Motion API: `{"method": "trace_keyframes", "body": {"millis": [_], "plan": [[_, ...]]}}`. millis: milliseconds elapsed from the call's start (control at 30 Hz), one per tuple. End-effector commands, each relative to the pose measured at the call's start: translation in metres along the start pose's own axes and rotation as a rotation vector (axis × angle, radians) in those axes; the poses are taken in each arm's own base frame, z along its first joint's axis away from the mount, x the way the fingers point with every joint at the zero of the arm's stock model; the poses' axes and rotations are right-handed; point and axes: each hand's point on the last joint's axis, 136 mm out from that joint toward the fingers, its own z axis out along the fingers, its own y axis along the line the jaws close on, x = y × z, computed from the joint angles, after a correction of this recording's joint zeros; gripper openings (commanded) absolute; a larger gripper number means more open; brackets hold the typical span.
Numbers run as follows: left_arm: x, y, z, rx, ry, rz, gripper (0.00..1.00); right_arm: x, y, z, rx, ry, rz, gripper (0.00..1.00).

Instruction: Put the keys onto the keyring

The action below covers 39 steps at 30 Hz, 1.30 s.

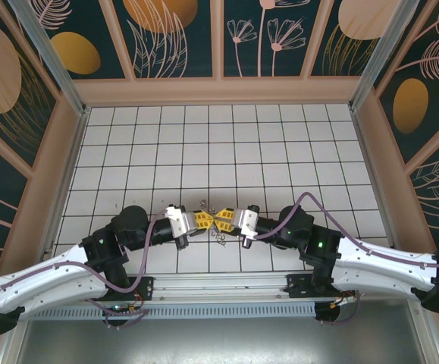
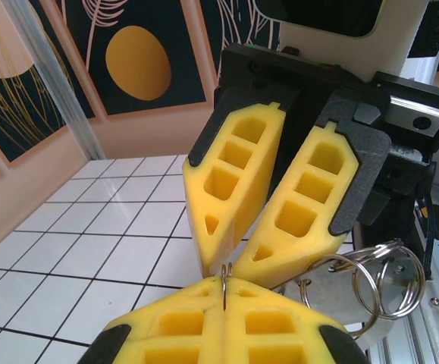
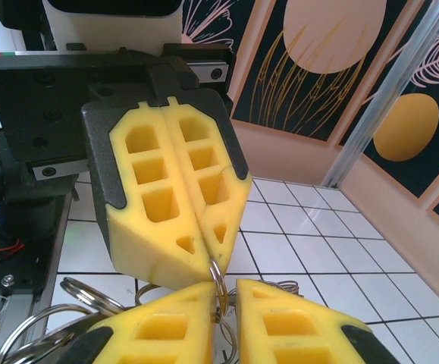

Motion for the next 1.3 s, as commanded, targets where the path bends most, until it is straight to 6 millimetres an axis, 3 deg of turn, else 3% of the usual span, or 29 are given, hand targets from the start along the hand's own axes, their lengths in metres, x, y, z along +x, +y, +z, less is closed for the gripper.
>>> {"method": "trace_keyframes", "body": {"millis": [0, 400, 967, 1067, 1267], "plan": [[-0.025, -0.005, -0.004, 0.032, -0.113, 0.008, 0.0, -0.006, 0.008, -0.001, -0.044, -0.041, 0.014, 0.15], [-0.026, -0.006, -0.004, 0.042, -0.1, 0.026, 0.0, 0.002, 0.005, -0.002, -0.095, 0.003, 0.067, 0.27], [-0.022, -0.008, 0.0, 0.057, -0.08, 0.022, 0.0, -0.007, 0.01, -0.002, -0.142, -0.063, 0.068, 0.14], [-0.02, -0.008, 0.002, 0.057, -0.072, 0.022, 0.0, -0.006, 0.01, -0.001, -0.142, -0.068, 0.069, 0.01], [-0.008, 0.007, 0.005, -0.016, 0.032, 0.02, 0.0, 0.0, -0.019, -0.003, 0.02, -0.001, 0.046, 0.0]]}}
